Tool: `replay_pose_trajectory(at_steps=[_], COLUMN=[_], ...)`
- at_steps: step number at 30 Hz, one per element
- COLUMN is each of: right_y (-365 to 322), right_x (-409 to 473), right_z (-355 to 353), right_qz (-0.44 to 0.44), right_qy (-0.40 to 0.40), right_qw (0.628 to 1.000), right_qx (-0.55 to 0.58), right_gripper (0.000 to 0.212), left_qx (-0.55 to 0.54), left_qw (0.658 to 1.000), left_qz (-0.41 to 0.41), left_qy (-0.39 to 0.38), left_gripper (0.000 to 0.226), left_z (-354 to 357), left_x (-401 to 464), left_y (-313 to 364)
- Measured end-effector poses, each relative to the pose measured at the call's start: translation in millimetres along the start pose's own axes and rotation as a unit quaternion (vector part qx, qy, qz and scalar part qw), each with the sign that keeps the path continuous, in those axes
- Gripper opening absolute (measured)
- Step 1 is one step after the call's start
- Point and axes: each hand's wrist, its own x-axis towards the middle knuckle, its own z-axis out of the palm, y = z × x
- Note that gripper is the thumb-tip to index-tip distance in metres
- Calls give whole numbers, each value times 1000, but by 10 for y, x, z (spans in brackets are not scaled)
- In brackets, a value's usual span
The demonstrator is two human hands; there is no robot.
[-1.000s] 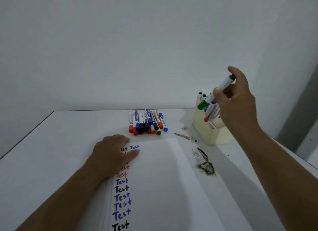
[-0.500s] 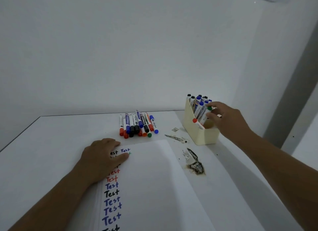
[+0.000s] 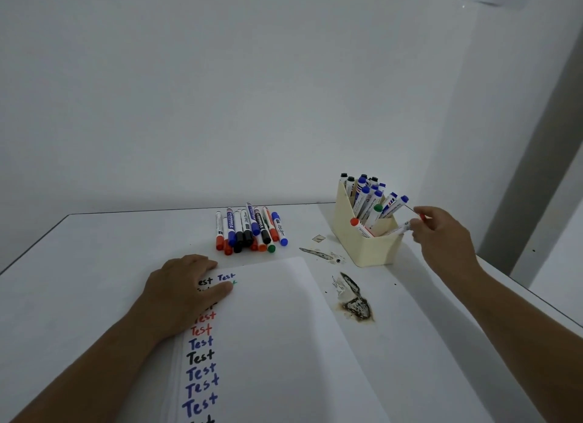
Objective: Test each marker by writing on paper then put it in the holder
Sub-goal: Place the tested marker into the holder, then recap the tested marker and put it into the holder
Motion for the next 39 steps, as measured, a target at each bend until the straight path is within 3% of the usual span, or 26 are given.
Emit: replay_pose_trajectory(at_steps=[10,17,23,28,33,39], right_y=[-332,-304,-673,-1216,-1529,-1387], right_x=[-192,-201,-440,-803,-1085,-1205], right_z=[187,230,271,571,1125,1560], right_qz=[-85,-94,-146,-195,-135,81], right_qy=[-71,-34,31,-57,-163,-240], right_qw=[993,995,983,962,949,913], right_qx=[34,12,104,183,235,320], right_gripper=[38,29,21,22,16,17], left_qx=[-3,-12,-7,-4,-4,-25], left_qw=[1000,1000,1000,1000,1000,1000], left_qz=[-5,1,-3,-6,-6,-15], left_qy=[-2,-3,-3,-5,-7,0], left_gripper=[66,67,67,68,68,65], left_z=[0,1,-17,-22,-23,-32], left_x=[11,7,-2,-12,-27,-32], left_y=[0,-28,10,55,46,30])
